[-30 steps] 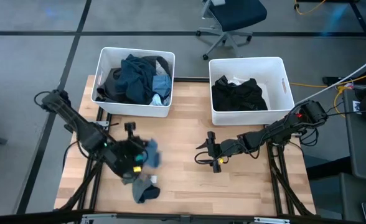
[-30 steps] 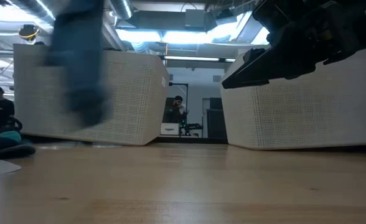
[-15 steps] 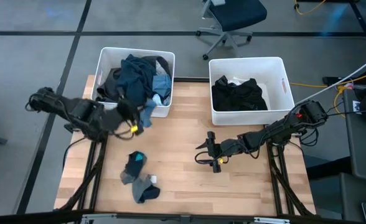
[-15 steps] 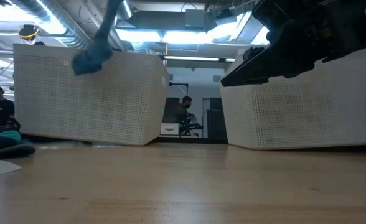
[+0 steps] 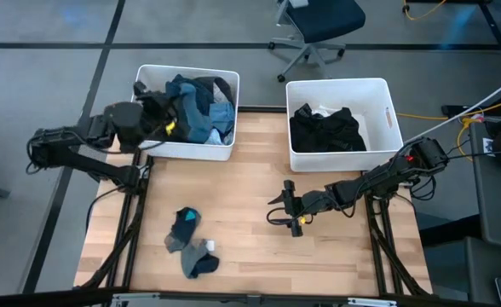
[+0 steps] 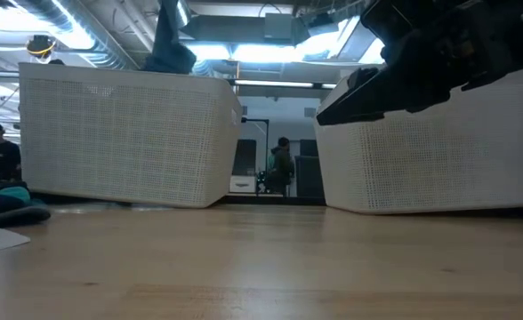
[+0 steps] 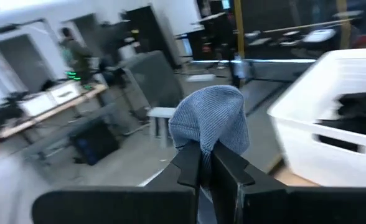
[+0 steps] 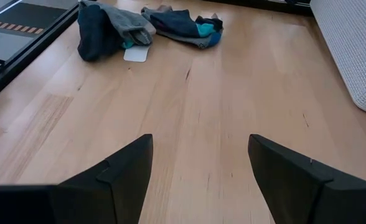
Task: Sort clothes
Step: Put the blue sock into the left white laundry bin, then put the top dark blue sock into the left white laundry bin
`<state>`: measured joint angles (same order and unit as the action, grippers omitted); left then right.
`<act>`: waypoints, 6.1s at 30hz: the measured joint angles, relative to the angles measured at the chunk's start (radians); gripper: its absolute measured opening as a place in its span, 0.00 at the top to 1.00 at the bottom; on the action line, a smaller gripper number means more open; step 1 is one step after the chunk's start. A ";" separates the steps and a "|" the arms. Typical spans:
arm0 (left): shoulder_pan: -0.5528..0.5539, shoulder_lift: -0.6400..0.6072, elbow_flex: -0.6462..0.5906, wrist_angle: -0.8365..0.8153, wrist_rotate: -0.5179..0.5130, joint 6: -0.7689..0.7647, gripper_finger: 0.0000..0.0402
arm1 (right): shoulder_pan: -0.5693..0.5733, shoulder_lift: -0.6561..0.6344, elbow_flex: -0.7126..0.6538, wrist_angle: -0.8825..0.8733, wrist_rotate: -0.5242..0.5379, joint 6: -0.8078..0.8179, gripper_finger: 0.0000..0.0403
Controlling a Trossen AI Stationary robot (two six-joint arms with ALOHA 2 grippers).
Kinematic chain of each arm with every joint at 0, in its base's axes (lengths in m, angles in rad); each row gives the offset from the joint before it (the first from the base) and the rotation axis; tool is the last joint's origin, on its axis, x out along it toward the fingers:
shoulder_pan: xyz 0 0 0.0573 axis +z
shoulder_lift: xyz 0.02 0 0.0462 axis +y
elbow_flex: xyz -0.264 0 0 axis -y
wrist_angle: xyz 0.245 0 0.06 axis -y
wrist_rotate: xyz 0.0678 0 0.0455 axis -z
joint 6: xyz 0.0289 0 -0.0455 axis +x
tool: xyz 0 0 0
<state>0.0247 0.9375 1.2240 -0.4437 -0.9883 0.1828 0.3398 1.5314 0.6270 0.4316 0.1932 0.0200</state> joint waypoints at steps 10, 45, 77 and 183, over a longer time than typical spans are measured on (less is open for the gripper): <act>0.200 0.023 -0.063 -0.008 0.164 -0.047 0.97 | 0.000 0.000 0.000 -0.017 0.000 0.000 0.34; 0.189 0.087 -0.069 -0.311 0.342 -0.423 0.51 | 0.000 0.000 0.000 -0.024 0.000 0.000 0.34; -0.588 0.360 -0.059 -0.536 0.590 -1.105 0.51 | 0.000 0.000 0.000 -0.017 0.000 0.001 0.34; -0.094 -0.015 -0.101 -0.720 -0.332 -0.744 0.97 | 0.000 0.000 0.000 -0.022 0.001 0.000 0.34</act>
<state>-0.0693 0.9225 1.1233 -1.1641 -1.3207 -0.5616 0.3397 1.5311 0.6270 0.4095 0.1940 0.0204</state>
